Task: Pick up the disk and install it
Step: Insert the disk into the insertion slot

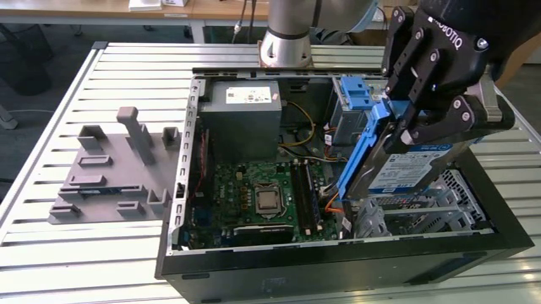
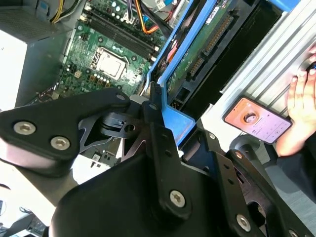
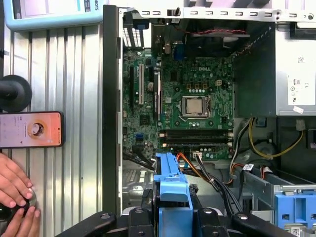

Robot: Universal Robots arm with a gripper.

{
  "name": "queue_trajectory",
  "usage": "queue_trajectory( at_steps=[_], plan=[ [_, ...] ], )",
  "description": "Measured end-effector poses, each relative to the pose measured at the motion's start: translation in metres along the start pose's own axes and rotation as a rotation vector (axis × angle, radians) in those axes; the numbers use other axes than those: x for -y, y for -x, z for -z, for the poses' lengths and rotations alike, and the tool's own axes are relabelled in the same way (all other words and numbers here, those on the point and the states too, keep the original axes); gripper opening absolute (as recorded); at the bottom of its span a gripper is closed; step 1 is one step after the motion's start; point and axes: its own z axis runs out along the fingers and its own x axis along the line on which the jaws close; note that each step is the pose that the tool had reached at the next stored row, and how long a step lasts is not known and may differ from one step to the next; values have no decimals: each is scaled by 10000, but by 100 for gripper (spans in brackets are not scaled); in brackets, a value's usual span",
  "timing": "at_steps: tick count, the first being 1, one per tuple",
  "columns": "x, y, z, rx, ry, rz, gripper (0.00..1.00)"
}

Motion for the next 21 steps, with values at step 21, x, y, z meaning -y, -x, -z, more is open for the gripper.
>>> queue_trajectory(
  at_steps=[21],
  plan=[
    [244, -36, -53, 2, -3, 0, 36]
  ],
)
